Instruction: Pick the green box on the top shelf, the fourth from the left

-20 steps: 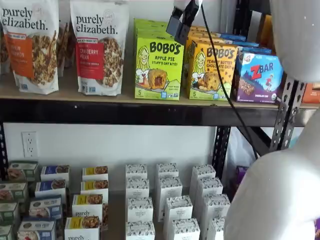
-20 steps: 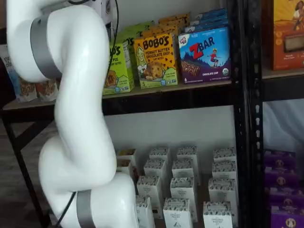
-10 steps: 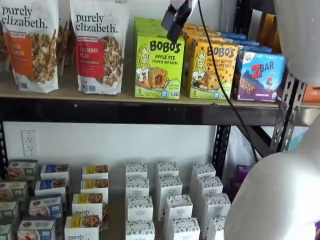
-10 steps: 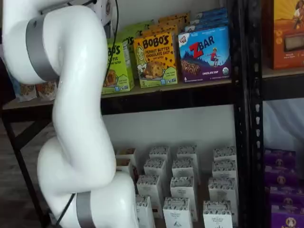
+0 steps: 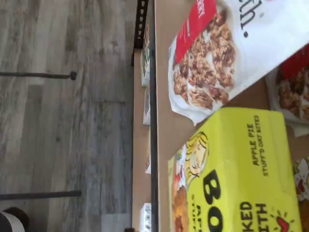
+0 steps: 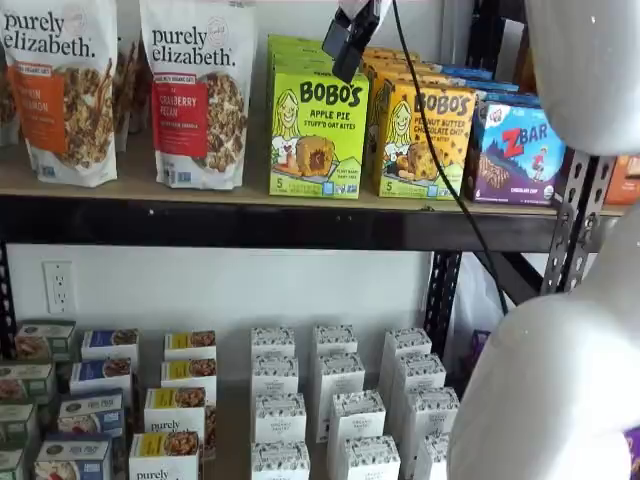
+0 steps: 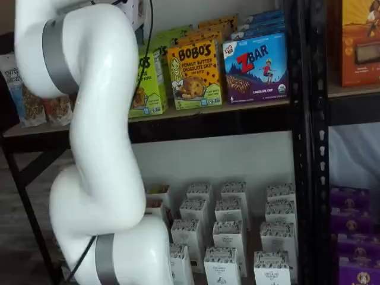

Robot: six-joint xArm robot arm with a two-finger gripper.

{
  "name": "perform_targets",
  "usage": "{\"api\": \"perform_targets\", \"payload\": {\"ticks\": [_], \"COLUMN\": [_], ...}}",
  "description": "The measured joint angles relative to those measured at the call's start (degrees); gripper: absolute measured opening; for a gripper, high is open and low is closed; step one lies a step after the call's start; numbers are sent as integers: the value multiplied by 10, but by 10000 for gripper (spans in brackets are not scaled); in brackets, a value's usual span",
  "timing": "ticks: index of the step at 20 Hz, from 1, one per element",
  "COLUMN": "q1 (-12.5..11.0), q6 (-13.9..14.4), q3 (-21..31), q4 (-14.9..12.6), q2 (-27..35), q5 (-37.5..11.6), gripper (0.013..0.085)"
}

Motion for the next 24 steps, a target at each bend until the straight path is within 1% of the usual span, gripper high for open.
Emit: {"api": "perform_targets", "payload": {"ticks": [10,21,24], "q1": [-5,6,10], "q6": [-12,-10,-8], "q3": [-20,-47,-47], "q4": [-19,-55,-64], "q2": [35,70,74], "q5": [-1,30,32], "gripper": [850,850,850]}}
